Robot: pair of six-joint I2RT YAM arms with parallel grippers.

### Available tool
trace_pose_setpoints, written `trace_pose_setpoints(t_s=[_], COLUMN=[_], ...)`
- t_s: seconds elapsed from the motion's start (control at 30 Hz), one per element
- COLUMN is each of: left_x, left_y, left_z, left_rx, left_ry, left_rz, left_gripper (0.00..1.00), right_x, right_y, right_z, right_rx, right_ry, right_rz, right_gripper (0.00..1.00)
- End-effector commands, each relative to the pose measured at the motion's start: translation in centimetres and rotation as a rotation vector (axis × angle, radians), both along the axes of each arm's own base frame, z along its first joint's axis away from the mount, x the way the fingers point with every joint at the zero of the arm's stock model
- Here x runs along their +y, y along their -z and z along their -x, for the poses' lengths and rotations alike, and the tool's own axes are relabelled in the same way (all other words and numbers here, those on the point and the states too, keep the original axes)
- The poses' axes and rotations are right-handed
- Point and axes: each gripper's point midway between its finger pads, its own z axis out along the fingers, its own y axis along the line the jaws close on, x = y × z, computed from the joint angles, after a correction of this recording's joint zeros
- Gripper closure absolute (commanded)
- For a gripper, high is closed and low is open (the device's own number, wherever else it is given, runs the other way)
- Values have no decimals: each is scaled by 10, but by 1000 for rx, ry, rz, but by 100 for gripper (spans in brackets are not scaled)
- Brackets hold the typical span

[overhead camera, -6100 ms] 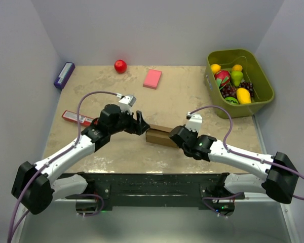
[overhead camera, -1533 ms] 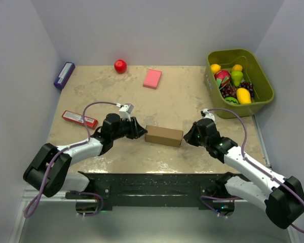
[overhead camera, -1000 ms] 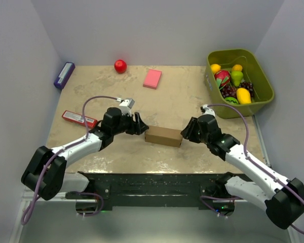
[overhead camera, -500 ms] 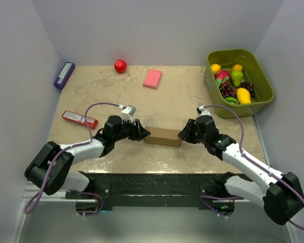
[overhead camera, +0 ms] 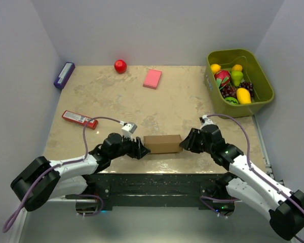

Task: Fold the paper box

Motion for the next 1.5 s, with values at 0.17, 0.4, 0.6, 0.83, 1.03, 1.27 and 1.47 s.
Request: trace_pose_setpoints(t_s=[0.17,0.4,0.6,0.83,1.03,1.27,1.47], left_x=[17,18,42,71,95,111,117], left_y=[-3,-36,-83,-121,-144,-138,-125], left_z=[28,12,-21,-53,-81,-99,-105], left_rx=[74,63,-2,-57,-141,-161,-153], left_ry=[-7,-16,-55,-72,-117,-138,-150], left_rz=[-4,10,43,6,-56,-108,-116], left_gripper=[12,5,2,0,0,0,0], right_x=[-6,29,76,106,107,113,125], right_y=[-11,-29,-27,-1,26,39,33], right_z=[29,41,52,37,25,-10,-69], right_rx=[-2,-118,-282,-368,-367,-375,-401], right_ry=[-80,-217,-336,-385,-420,-448,-484], right_rz=[8,80,330,614,819,980,959], right_gripper=[26,22,18,13,14,29,34])
